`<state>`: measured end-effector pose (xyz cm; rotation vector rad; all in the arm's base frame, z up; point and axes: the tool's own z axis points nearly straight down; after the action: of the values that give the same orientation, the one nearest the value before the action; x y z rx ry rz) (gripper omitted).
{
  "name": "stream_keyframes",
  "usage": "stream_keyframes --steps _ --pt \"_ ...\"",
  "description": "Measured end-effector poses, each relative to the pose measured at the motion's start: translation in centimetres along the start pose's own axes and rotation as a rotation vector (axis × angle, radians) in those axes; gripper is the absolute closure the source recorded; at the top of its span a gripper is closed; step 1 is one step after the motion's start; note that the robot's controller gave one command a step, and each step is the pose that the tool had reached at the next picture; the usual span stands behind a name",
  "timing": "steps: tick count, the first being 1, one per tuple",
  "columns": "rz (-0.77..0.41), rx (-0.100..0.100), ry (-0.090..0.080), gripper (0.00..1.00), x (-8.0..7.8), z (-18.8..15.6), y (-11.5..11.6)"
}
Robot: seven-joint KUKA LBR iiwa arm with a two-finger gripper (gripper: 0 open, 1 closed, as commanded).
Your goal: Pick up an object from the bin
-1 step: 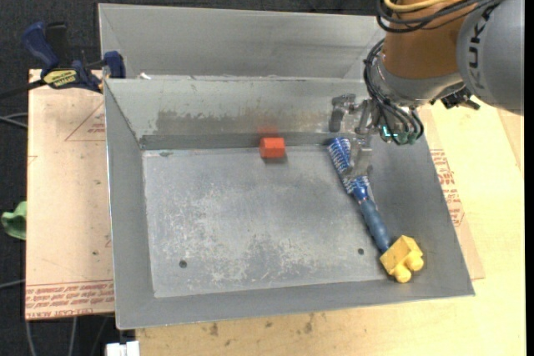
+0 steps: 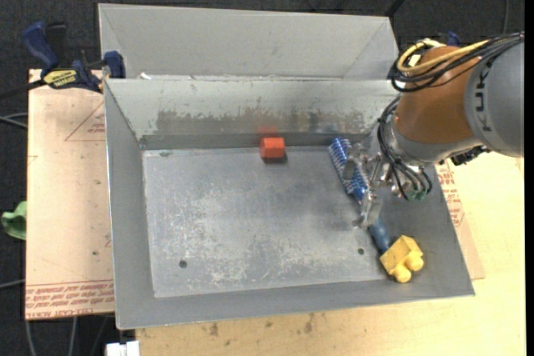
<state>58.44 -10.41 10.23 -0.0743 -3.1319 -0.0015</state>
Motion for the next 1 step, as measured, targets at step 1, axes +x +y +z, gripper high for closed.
stream_keyframes --steps 1 --pt "0.124 -0.008 -0.017 0.00 -0.12 2.94 -2.90"
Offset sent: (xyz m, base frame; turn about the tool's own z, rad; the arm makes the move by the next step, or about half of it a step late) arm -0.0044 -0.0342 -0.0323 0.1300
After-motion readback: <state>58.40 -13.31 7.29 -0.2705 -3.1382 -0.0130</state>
